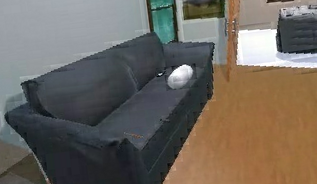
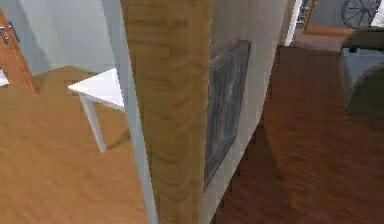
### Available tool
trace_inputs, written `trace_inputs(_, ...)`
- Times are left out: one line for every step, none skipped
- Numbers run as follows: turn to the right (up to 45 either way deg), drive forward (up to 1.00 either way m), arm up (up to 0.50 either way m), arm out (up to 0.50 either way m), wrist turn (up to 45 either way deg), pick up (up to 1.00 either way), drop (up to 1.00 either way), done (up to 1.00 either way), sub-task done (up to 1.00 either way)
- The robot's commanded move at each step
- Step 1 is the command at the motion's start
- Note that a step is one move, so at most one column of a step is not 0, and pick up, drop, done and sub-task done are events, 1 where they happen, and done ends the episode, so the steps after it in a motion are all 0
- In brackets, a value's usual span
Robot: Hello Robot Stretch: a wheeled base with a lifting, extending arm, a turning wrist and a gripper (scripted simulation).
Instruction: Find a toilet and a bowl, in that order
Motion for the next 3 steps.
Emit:
trace_inputs(27.0, 0.00, 0.00, 0.00, 0.0, 0.00, 0.00, 0.00, 0.00)
trace_inputs(0.0, 1.00, 0.00, 0.00, 0.0, 0.00, 0.00, 0.00, 0.00)
trace_inputs(0.0, 1.00, 0.00, 0.00, 0.0, 0.00, 0.00, 0.00, 0.00)
